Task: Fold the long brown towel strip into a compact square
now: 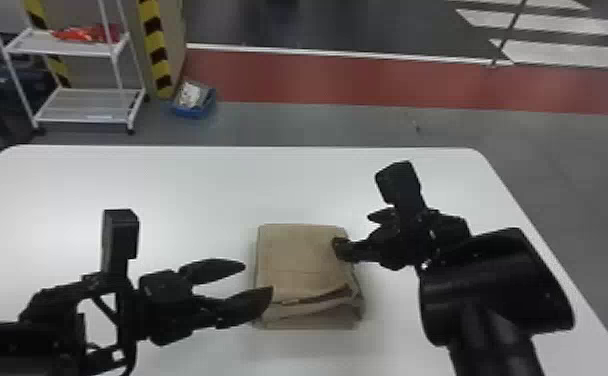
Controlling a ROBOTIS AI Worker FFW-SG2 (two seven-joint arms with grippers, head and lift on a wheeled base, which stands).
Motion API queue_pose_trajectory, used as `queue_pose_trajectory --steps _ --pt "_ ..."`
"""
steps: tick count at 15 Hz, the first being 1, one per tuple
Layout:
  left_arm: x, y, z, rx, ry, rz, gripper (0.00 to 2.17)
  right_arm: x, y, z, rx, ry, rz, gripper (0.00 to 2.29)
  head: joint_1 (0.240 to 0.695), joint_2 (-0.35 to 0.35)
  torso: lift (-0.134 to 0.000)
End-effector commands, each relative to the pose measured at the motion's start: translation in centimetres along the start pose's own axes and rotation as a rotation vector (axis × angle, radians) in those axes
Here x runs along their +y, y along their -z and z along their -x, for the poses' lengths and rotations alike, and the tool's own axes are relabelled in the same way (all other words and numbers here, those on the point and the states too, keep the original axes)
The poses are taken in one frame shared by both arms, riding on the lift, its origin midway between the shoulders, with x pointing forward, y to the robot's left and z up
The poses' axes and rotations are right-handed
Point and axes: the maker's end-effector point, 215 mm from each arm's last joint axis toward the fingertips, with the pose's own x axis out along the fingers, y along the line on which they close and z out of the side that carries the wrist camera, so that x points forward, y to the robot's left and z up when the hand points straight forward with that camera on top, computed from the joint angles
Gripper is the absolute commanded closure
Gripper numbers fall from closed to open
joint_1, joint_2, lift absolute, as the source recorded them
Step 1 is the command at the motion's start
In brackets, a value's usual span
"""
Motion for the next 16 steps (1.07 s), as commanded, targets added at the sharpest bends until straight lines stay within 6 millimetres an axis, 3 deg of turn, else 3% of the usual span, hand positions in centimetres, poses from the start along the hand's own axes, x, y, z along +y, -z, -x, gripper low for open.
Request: queue_pose_trajectory --steps 1,7,9,10,11,14,16 --pt "-0.1 -0.1 0.0 -0.003 0.003 0.0 0.26 -0.8 0.9 -0.2 0.047 0.034 0.023 0.22 0.695 -0.118 -0.124" --pt "-0.1 -0.2 0.0 -0.004 0.004 -0.001 0.26 -2.6 2.2 -0.1 0.112 0.09 0.04 0.22 0.695 -0.152 -0.124" --pt "0.0 -0.3 0.1 -0.006 0.001 -0.002 0.26 -1.6 1.1 0.7 0.07 0.058 0.018 0.22 0.695 -0.157 -0.124" --pt "0.1 -0.4 0.2 -0.007 -0.002 -0.003 0.26 -1.1 -0.4 2.0 0.03 0.041 0.006 0.22 0.695 -0.155 -0.124" --pt "0.2 -0.4 0.3 -0.008 -0.005 -0.002 0.26 -0.4 -0.5 3.0 0.029 0.018 -0.026 0.22 0.695 -0.151 -0.124" --pt "0.8 -0.8 0.9 -0.017 -0.017 -0.003 0.26 3.0 1.0 5.2 0.072 -0.101 -0.119 0.22 0.695 -0.125 -0.124" --pt "0.9 -1.0 0.9 -0.02 -0.018 -0.005 0.26 4.5 1.9 5.6 0.103 -0.135 -0.109 0.22 0.695 -0.111 -0.124"
